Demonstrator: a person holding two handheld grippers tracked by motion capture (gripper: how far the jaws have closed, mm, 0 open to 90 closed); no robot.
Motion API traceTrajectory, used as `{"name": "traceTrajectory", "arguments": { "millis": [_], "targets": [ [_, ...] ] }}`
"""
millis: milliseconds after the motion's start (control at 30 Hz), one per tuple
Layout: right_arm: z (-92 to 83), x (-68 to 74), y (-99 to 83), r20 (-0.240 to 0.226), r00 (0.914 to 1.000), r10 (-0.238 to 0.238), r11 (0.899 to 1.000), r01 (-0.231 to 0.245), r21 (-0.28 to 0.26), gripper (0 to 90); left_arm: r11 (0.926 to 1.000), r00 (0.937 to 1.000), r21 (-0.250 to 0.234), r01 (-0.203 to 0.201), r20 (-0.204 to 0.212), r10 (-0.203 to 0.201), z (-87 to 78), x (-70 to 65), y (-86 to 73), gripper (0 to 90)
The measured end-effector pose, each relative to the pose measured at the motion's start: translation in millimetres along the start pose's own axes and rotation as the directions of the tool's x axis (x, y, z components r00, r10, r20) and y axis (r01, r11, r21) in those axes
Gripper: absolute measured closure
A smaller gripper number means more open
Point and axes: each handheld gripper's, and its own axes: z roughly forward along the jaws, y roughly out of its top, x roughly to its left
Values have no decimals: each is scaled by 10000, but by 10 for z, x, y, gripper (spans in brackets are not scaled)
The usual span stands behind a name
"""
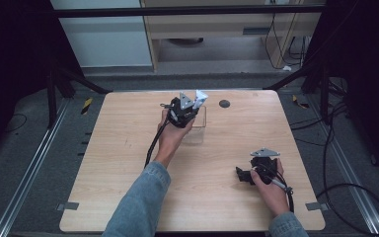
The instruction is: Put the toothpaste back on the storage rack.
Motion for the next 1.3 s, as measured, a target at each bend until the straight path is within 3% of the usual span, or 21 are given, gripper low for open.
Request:
{"name": "traceTrajectory", "arguments": {
  "millis": [1300],
  "targets": [
    [0,-1,0,8,10000,-15,10000,15,-6,4,9972,9994,662,-359,35,358,116,-146,32,770]
  ]
}}
